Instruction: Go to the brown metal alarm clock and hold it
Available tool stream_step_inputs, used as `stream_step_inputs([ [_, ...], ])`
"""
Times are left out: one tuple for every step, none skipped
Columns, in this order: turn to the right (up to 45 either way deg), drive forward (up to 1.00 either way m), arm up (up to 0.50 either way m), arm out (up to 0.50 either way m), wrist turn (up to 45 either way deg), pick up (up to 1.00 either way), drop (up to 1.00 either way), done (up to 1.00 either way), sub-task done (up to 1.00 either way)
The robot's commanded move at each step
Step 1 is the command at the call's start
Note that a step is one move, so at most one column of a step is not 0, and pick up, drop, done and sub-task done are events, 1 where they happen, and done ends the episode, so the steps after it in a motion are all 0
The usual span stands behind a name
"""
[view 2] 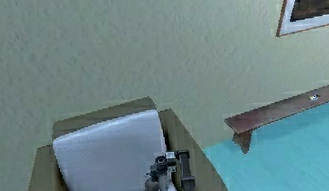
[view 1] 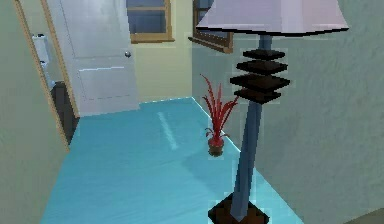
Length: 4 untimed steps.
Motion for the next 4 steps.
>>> stream_step_inputs([
  [0.0,0.00,0.00,0.00,45.0,0.00,0.00,0.00,0.00],
  [0.0,0.00,0.00,0.00,45.0,0.00,0.00,0.00,0.00],
  [0.0,0.00,0.00,0.00,45.0,0.00,0.00,0.00,0.00],
  [0.0,0.00,0.00,0.00,15.0,0.00,0.00,0.00,0.00],
])
